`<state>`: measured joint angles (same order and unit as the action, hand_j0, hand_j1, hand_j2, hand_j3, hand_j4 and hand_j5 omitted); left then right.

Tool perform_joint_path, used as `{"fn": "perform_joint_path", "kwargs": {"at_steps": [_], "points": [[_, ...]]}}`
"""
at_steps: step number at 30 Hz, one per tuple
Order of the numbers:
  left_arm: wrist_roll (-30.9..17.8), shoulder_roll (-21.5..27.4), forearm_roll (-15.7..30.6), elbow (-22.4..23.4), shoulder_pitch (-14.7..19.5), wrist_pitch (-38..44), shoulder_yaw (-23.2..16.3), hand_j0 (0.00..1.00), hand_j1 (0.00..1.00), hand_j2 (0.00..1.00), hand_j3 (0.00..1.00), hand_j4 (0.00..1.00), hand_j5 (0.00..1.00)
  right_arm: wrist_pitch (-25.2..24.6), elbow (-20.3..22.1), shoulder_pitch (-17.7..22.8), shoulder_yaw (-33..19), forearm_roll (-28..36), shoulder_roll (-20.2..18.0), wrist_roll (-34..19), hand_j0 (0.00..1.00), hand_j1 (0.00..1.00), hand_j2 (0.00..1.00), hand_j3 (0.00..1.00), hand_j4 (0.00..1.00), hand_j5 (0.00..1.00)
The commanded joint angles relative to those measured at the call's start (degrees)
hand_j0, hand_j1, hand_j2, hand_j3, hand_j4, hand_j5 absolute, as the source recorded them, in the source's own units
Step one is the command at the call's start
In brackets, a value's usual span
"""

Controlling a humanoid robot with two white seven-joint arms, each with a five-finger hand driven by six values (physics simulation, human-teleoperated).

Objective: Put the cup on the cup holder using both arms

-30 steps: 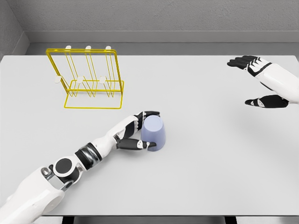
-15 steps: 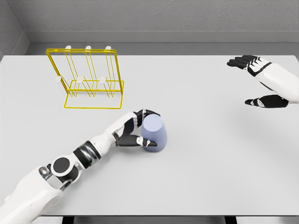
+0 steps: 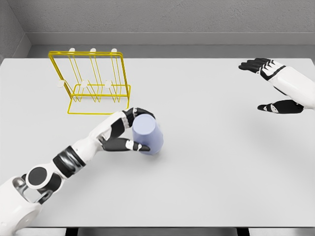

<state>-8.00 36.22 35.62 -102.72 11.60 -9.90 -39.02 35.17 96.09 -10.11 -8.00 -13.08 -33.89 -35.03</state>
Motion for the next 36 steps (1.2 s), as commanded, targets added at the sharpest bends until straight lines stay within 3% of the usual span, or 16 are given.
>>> {"fn": "perform_joint_path", "kwargs": {"at_steps": [1,25,36], "points": [[0.00,1.66,1.29,-0.38,0.09,-1.35,1.05,0.63,0.63,0.63,0.63,0.63,0.63,-0.17,0.06,0.00,0.00,0.43,-0.04,0.03,1.00,1.00,1.00,1.00,1.00,1.00],[0.09,13.61,7.79,-0.38,3.25,-8.12,5.88,0.64,0.64,0.64,0.64,0.64,0.64,-0.17,-0.29,0.00,-0.09,0.43,-0.04,0.03,1.00,1.00,1.00,1.00,1.00,1.00],[0.27,14.05,9.82,0.85,5.71,-7.77,6.68,0.64,0.64,0.64,0.64,0.64,0.64,-0.17,-0.64,0.09,-0.79,0.34,-0.04,0.03,1.00,1.00,1.00,1.00,1.00,1.00]]}}
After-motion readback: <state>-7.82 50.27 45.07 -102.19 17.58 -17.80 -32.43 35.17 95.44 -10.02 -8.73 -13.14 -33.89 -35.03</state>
